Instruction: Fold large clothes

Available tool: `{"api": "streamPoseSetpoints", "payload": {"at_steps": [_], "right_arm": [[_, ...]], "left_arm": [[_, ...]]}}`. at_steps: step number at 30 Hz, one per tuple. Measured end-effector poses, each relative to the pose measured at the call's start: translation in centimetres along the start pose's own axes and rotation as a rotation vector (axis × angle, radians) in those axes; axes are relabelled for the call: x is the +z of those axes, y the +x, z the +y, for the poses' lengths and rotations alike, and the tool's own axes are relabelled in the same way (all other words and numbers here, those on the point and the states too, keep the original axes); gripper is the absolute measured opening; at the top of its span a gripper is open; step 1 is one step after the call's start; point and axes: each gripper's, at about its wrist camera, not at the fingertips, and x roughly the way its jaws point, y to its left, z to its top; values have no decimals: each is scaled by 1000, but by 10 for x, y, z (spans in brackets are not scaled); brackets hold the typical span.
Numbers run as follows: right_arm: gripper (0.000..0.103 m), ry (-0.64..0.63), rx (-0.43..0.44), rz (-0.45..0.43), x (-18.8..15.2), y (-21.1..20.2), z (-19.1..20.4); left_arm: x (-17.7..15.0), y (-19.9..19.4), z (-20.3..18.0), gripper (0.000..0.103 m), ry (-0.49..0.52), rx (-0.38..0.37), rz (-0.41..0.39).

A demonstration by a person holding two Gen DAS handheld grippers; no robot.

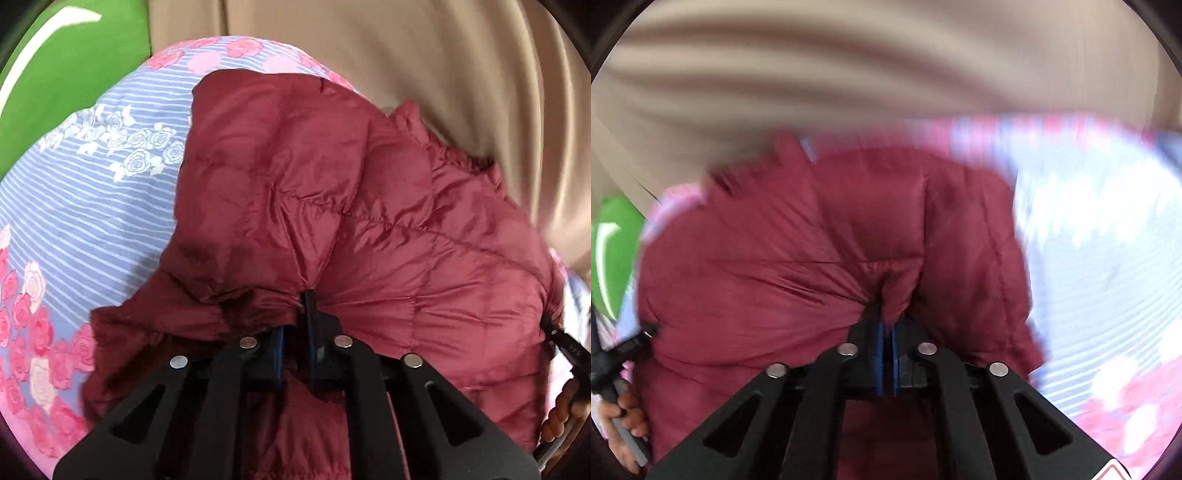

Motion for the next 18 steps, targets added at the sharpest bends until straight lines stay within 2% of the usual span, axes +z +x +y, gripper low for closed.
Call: {"api": "streamPoseSetpoints", "payload": {"at_steps": [3,6,8,10,14,16,18], "right_arm": [[3,-22,-18,-20,-2,-6,7],[5,-9,-50,-51,5,-25,5],[16,61,-69,-132,6,-54,-3],[16,59,-11,-170,8,-68,6],[16,-147,144,-81,5,-53,86],[15,-253,155,-62,-2,-34,120],[13,-324,114,-39,-10,-9,134]], "left_arm": [[-2,-6,-4,10,35,31,-4],[-2,-13,4,10,30,6,2],[-5,-13,8,10,27,-4,7],[-4,-11,11,10,11,-12,6],[-7,-12,3,10,30,23,-7],[-7,-12,-2,10,40,31,-13],[-8,-12,0,10,31,19,-19]]}}
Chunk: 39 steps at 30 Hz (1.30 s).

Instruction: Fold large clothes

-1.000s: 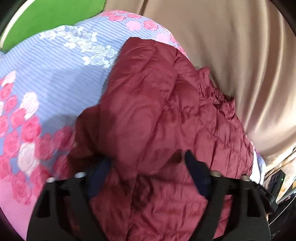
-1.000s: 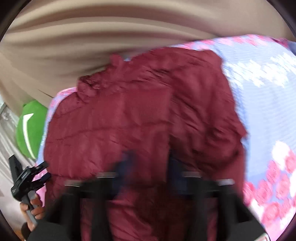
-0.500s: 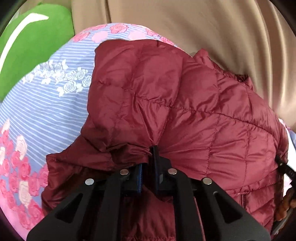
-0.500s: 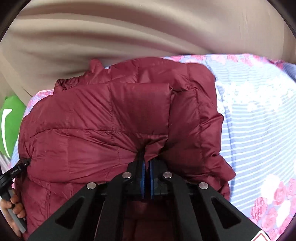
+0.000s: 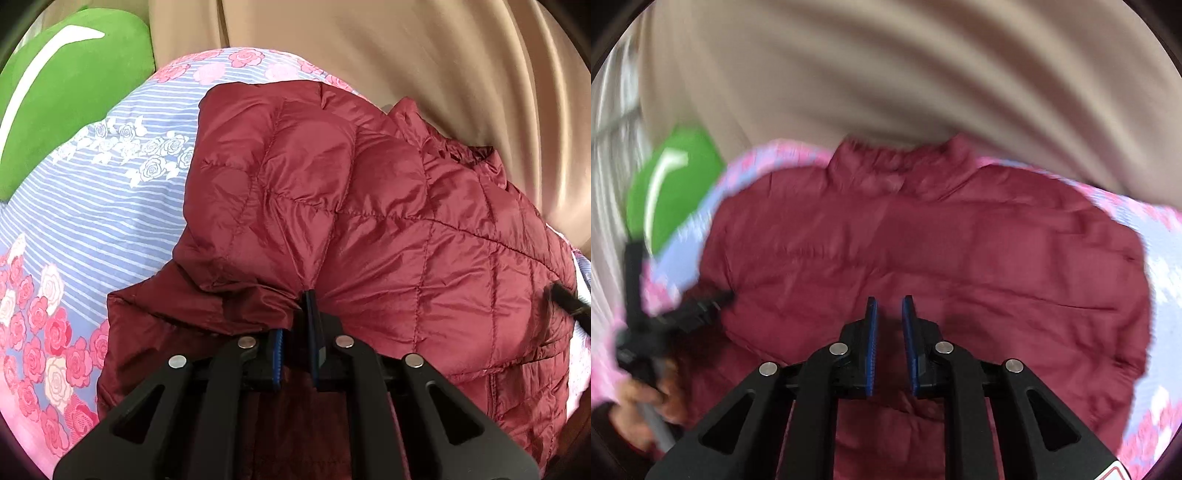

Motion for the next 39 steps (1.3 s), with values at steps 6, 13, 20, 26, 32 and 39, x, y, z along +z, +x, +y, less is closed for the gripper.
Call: {"api": "streamPoseSetpoints", "payload": {"at_steps": [6,13,20,26,32,39], "right_arm": [[0,238,-49,-82,-36,-5,-99],[16,254,-136,-134,-66,-62,-123],[11,347,-192,74,-95,-30,-153],[12,293,-225,93,-113,-48,-134],[15,304,-194,86,-127,-75,-124],[66,280,-251,31,-123,-117,-125]], "left_arm": [[-3,-3,23,18,-116,-151,-11],[-15,-13,21,20,-112,-138,-9],[-32,-25,26,28,-137,-163,3],[-69,-55,38,29,-147,-203,25],[-114,-99,38,35,-118,-196,15],[-82,-134,58,94,-123,-18,-87]]}}
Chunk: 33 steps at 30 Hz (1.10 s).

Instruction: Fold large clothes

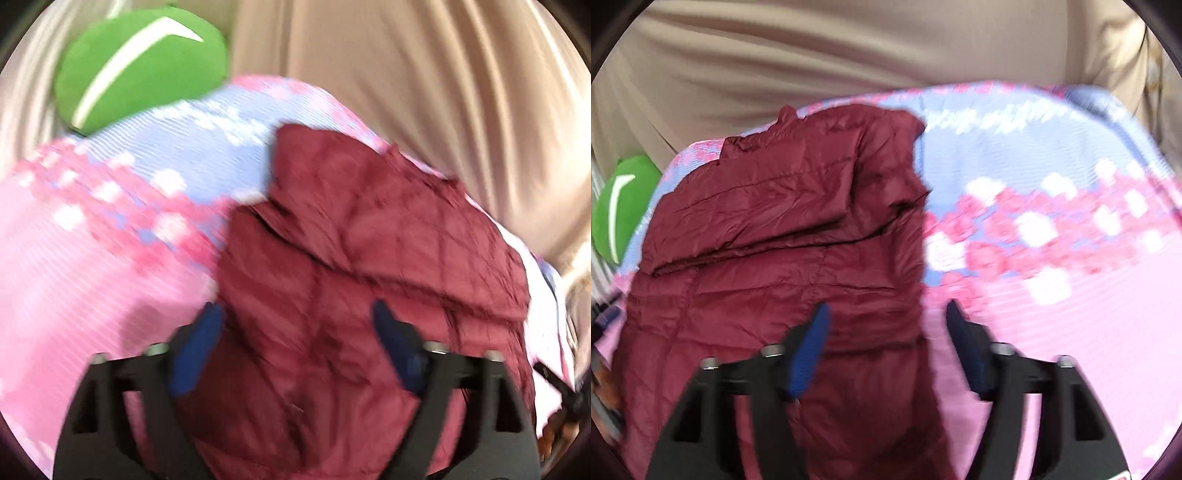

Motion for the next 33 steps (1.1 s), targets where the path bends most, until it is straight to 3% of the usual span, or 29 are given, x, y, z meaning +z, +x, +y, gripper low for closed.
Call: {"api": "streamPoseSetpoints", "payload": {"at_steps": [2,4,5,6,7,8,9,12,13,18,20,22,23,25,27,29,31,33], "right_arm": [[66,-15,-34,20,-2,1,-3],[66,10,-40,67,-8,6,-13],[57,24,-36,99,-9,13,-16],[50,43,-11,127,-13,17,-19],[31,49,2,124,-16,18,-20],[9,27,29,126,-16,17,-15],[6,21,49,137,-18,17,-11],[3,-25,8,128,-25,8,0],[3,-25,6,128,-29,5,0],[5,-21,15,152,-62,-27,-7],[13,-54,22,166,-69,-41,-8],[14,-56,12,133,-66,-59,-15],[15,-59,7,86,-55,-69,-15],[17,-71,65,-10,-16,-83,-7],[17,-70,145,-47,22,-79,9],[31,-103,198,-73,50,-67,34],[40,-156,240,-75,78,-39,70],[41,-207,323,-26,99,-3,112]], "left_arm": [[15,5,13,95,-1,63,18],[23,23,28,92,-8,93,88],[21,31,32,87,-14,96,124],[19,43,38,65,-24,82,187],[16,45,39,61,-11,82,191],[15,42,35,49,35,81,175],[12,42,33,29,51,45,201],[-2,30,27,9,89,36,203],[-9,25,26,7,104,26,211],[-46,-22,30,8,196,59,218],[-46,-40,32,14,194,87,204],[-30,-56,33,26,179,82,161],[-18,-63,30,30,166,68,127],[18,-72,16,47,158,-4,45],[49,-66,-13,49,200,-47,-22],[69,-46,-42,49,238,-40,-49],[88,-9,-70,49,270,-56,-35],[93,27,-91,49,305,-39,3]]}}
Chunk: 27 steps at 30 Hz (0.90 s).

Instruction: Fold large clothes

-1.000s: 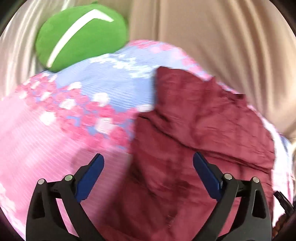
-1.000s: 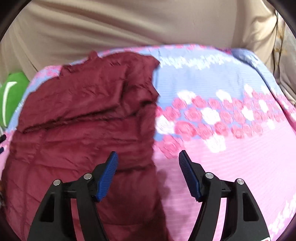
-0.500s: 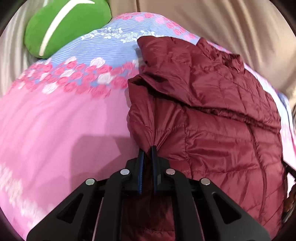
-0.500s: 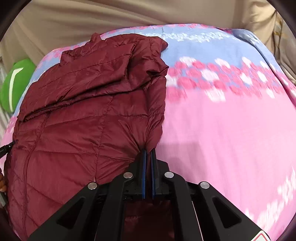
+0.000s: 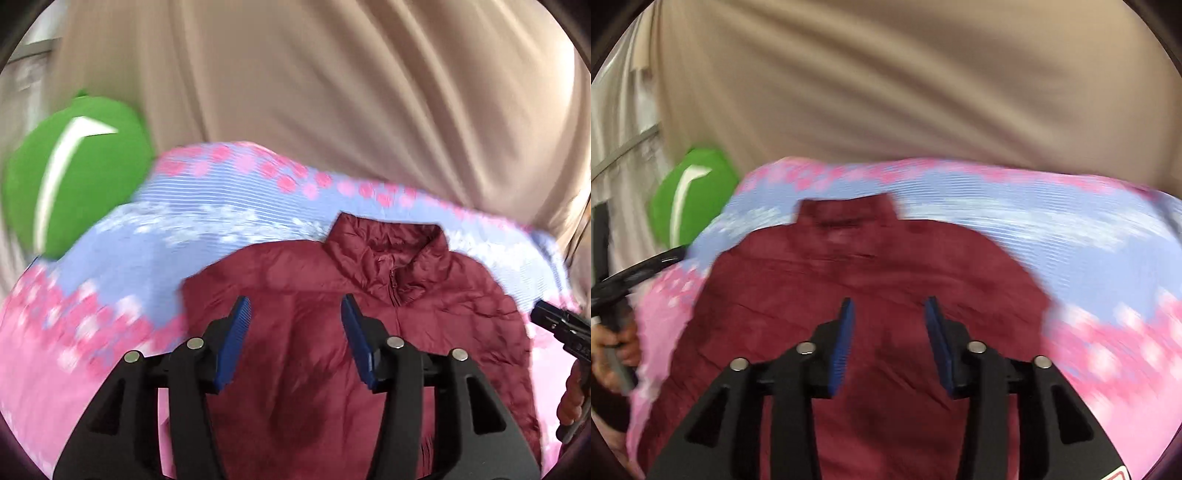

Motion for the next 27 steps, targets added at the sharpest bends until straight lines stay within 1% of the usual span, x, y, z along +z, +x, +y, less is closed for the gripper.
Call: {"api": "streamPoseSetpoints", "payload": {"at_steps": [2,3,4,5,6,8,10,11,12,13,14,15,16,18,19,20,21,23,24,25,26,27], "right_arm": [[43,-27,27,13,22,45,18],[43,-41,37,26,29,62,25],[44,-43,44,34,37,83,30],[49,-40,48,38,40,96,33],[51,-26,64,53,47,117,37],[56,1,95,76,54,146,43],[58,18,130,110,58,171,47],[58,14,126,131,59,187,51],[53,-3,118,152,58,196,55],[15,-39,89,176,57,205,61],[7,-94,80,188,56,210,66],[4,-113,81,171,56,208,65],[0,-105,71,146,58,206,59],[0,7,-55,112,66,205,32],[0,86,-27,105,70,202,16],[1,136,5,80,73,194,10],[1,132,40,56,74,185,14],[4,47,126,46,76,173,40],[7,-41,142,51,76,173,66],[12,-91,142,63,74,177,81],[13,-147,135,88,72,185,95],[12,-187,112,131,69,199,107]], "left_arm": [[7,38,-7,49,15,5,35],[8,61,-12,49,35,23,63],[6,74,-16,49,39,43,80],[4,87,-14,47,30,57,95],[2,103,-9,46,1,48,118],[-2,124,4,45,-59,29,154],[-6,134,13,44,-89,19,162],[-9,138,16,44,-89,20,162],[-11,139,17,44,-82,22,155],[-13,139,17,43,-69,28,142],[-16,138,16,43,-54,35,131],[-18,139,15,43,-49,36,125],[-19,139,15,43,-46,34,118],[-22,139,17,43,-54,33,116],[-21,139,17,43,-55,32,116],[-22,138,18,43,-56,32,115],[-23,138,17,43,-54,33,114],[-23,138,17,43,-46,40,114],[-24,138,16,43,-39,48,114],[-24,138,15,44,-33,54,115],[-22,141,12,44,-30,58,116],[-21,141,11,44,-27,60,118]]}}
